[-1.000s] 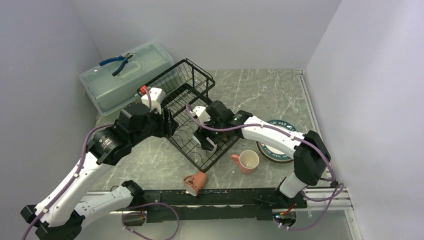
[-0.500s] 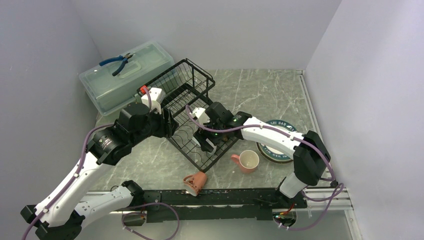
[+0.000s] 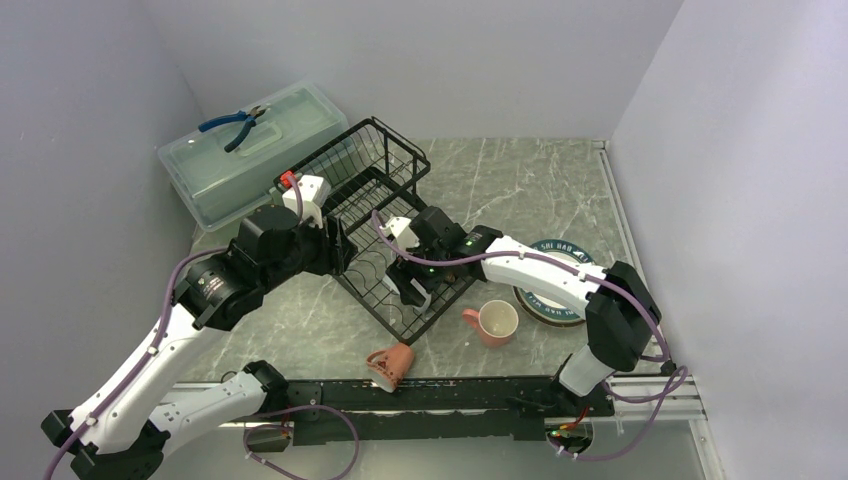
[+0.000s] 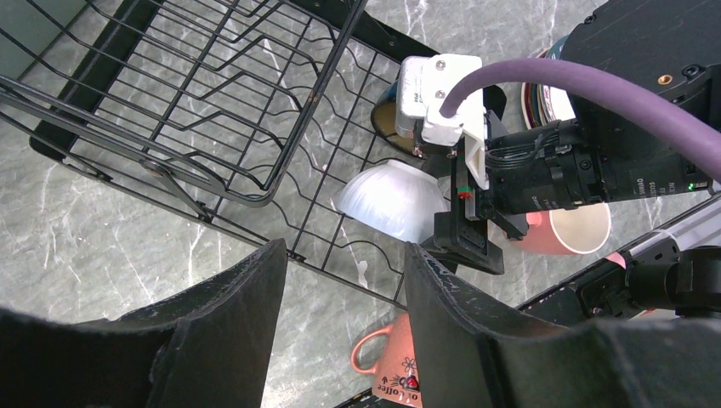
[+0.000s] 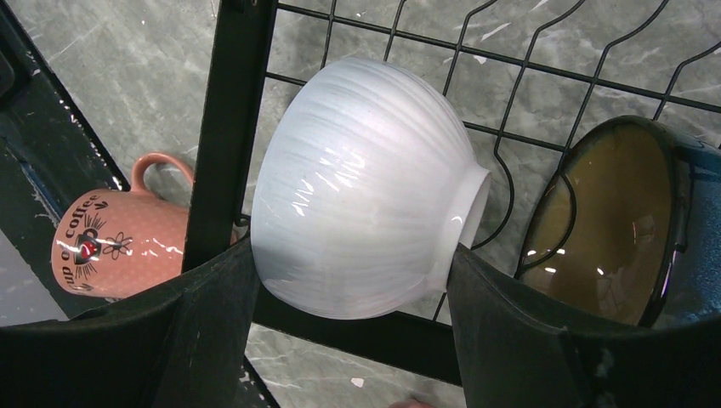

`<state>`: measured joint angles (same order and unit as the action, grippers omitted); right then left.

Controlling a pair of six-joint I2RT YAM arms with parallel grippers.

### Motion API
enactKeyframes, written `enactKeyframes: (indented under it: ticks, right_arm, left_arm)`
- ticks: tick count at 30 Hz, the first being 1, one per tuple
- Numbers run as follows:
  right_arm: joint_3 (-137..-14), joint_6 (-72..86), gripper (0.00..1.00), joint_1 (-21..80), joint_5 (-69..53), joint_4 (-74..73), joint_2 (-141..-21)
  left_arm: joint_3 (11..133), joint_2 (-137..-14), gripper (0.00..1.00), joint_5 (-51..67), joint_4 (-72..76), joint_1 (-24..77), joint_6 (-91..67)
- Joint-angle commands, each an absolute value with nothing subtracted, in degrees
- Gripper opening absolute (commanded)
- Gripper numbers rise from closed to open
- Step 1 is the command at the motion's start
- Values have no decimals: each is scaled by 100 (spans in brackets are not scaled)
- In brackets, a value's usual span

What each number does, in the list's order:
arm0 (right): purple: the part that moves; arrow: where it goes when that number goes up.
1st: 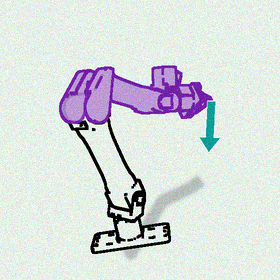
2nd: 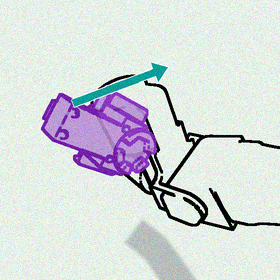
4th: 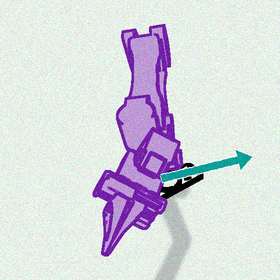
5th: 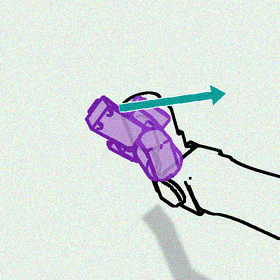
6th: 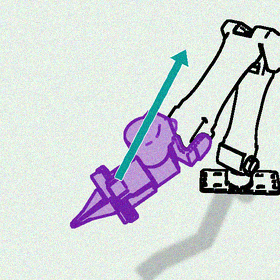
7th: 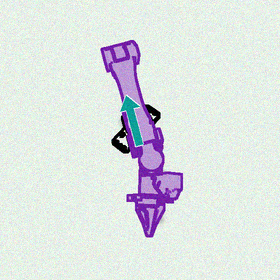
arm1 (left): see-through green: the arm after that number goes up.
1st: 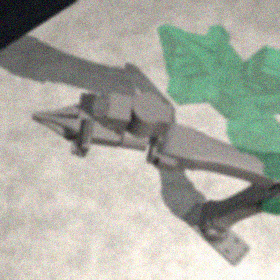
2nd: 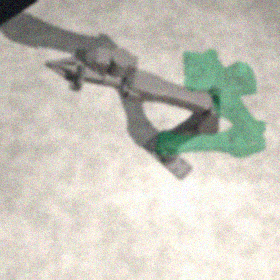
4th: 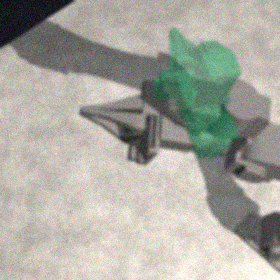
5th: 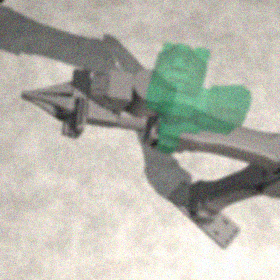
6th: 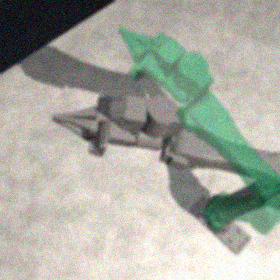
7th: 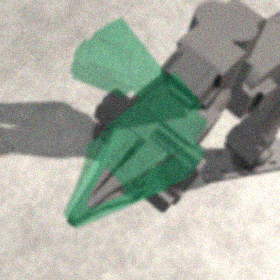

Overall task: Load the mixed dishes into the dish rack
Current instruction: Insert the bowl into the dish rack.

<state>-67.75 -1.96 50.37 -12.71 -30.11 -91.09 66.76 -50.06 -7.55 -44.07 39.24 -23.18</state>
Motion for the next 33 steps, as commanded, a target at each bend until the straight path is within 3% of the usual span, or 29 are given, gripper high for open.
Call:
enactKeyframes:
  ticks: [1, 20, 33]
  right_arm:
    - [-6768, -152, 22, 5036, -1244, -2805, -8930]
    - [-6717, -184, 74, 5027, -1167, -2672, -8866]
    - [-6746, -132, 85, 5010, -738, -2680, -8860]
  left_arm:
    - [6685, -4909, 58, -754, -4263, 3946, -2312]
    - [6730, -4955, 59, -729, -4272, 3946, -2277]
    - [6747, -4992, 60, -703, -4239, 3946, -2234]
